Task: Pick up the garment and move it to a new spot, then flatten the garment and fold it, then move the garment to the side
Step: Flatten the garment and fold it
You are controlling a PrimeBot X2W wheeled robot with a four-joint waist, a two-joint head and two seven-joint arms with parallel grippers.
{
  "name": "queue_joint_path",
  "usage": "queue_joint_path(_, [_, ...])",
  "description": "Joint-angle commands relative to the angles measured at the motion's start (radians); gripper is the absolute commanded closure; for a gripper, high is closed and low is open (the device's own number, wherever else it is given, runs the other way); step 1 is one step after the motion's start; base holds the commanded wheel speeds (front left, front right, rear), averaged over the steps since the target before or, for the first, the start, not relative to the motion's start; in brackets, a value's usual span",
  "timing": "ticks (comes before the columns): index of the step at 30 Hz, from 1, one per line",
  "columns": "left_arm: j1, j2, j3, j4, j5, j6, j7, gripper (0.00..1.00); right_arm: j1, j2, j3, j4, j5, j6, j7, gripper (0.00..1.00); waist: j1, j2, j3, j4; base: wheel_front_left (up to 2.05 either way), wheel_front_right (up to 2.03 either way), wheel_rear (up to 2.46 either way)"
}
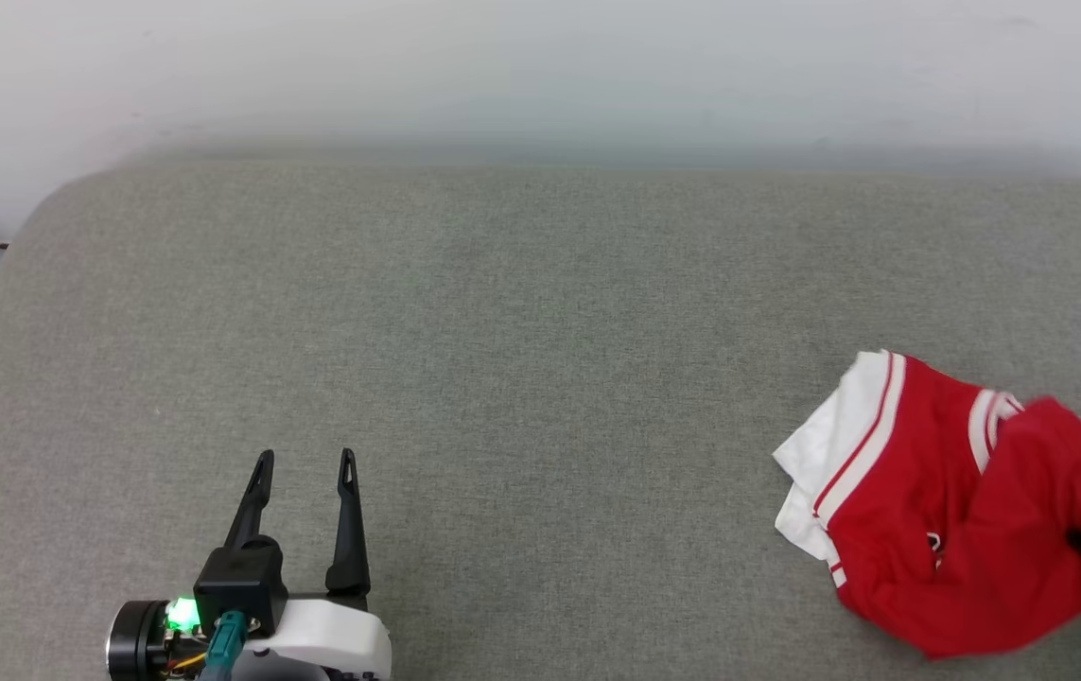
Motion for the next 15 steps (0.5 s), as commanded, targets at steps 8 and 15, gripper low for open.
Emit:
queue_joint_path(8, [0.02, -0.001, 0.004, 0.008, 0.006, -0.004, -0.002, 0.0, 0.295, 0.161, -0.185, 0.11, -0.033, -0.001, -0.032, 1.0, 0.0, 0.0, -0.021, -0.027, 0.0, 0.0, 0.0])
queue_joint_path(15, [0.021, -0.001, 0.004, 0.015, 0.011, -0.007, -0.002, 0.0, 0.313, 0.247, -0.277, 0.159, -0.113, -0.001, -0.077, 0.1, 0.0, 0.0, -0.032, -0.029, 0.0, 0.0, 0.0])
